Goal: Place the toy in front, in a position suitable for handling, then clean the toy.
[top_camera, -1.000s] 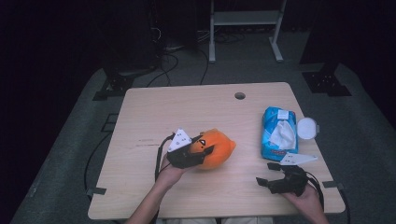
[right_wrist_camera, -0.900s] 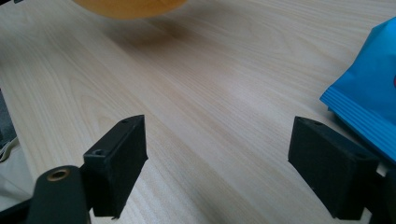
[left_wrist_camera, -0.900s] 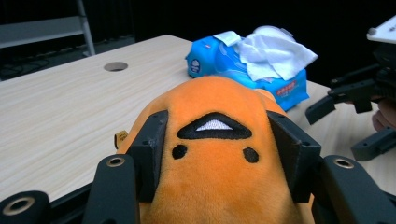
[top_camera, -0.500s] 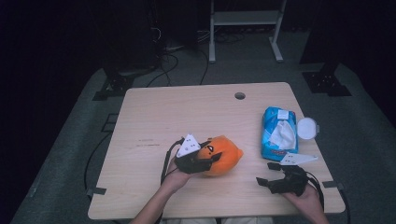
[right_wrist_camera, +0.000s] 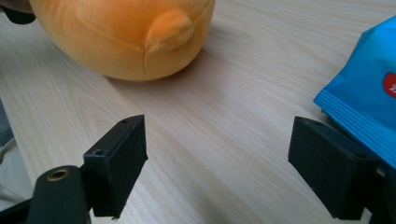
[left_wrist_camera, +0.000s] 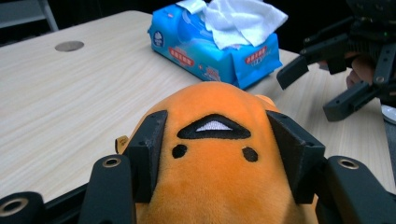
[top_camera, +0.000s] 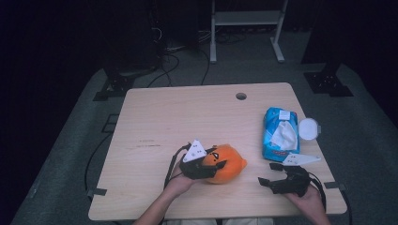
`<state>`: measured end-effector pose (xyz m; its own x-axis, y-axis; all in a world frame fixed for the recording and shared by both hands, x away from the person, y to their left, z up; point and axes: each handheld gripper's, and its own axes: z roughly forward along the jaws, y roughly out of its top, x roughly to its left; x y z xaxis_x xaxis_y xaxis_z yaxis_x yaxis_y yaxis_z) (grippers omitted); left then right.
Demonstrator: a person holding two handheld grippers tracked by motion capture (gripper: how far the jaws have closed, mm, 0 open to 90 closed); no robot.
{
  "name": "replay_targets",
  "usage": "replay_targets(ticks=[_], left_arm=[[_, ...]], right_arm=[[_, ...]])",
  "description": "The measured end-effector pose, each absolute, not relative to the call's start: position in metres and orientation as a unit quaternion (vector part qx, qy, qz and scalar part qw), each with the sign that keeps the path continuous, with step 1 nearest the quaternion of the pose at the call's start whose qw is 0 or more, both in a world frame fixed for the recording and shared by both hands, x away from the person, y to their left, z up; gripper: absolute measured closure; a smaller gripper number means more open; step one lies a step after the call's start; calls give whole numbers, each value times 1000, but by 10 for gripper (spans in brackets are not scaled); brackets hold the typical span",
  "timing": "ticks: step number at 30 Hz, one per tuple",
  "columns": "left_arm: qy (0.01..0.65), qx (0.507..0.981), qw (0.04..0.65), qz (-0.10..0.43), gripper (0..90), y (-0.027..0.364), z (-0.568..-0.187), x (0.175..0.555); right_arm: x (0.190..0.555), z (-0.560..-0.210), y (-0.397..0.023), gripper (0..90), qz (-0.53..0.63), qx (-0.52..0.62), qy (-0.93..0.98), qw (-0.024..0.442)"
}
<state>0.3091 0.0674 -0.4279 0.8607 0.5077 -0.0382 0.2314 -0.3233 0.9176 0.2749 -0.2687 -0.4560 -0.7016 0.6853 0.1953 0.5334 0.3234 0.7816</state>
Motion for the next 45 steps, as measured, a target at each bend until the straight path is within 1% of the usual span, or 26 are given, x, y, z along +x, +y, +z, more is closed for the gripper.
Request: replay_targets(ticks=[9, 11, 12, 13, 14, 15, 17, 18, 19, 25, 28, 35, 36, 37, 42, 45], left_arm=[[223, 808, 530, 123, 411, 69, -432, 307], [220, 812, 527, 121, 384, 70, -433, 307], [220, 811, 529, 118, 335, 71, -433, 307], [221, 812, 527, 118, 335, 71, -433, 307], [224, 811, 527, 119, 248, 71, -432, 308], [225, 811, 527, 118, 248, 72, -430, 308], [230, 805, 536, 113, 201, 75, -427, 310], [232, 803, 538, 113, 190, 77, -425, 311], [237, 799, 541, 114, 162, 80, -423, 312], [253, 787, 550, 121, 140, 92, -420, 317], [249, 787, 549, 129, 138, 93, -417, 317], [240, 792, 545, 133, 138, 93, -417, 314], [240, 793, 544, 133, 138, 93, -417, 314], [240, 793, 544, 133, 138, 93, -418, 314], [235, 797, 540, 131, 139, 92, -418, 315], [237, 797, 540, 133, 139, 93, -418, 315]], right_arm=[[276, -455, -270, 183, 450, 381, 803, 81], [275, -454, -269, 183, 458, 382, 799, 77], [275, -452, -269, 183, 465, 380, 796, 77], [275, -452, -269, 183, 465, 380, 796, 77], [275, -451, -268, 183, 469, 379, 794, 78], [275, -451, -268, 183, 469, 379, 794, 78], [274, -449, -269, 182, 470, 378, 794, 80], [274, -447, -270, 182, 475, 380, 790, 78], [275, -444, -272, 178, 498, 383, 776, 65], [277, -440, -274, 176, 500, 384, 773, 75], [283, -431, -277, 175, 506, 389, 765, 91], [302, -405, -296, 176, 497, 392, 755, 170], [308, -400, -300, 178, 487, 393, 756, 194], [308, -400, -300, 178, 487, 393, 756, 194], [331, -388, -311, 196, 469, 400, 749, 245], [339, -388, -315, 208, 458, 406, 748, 256]])
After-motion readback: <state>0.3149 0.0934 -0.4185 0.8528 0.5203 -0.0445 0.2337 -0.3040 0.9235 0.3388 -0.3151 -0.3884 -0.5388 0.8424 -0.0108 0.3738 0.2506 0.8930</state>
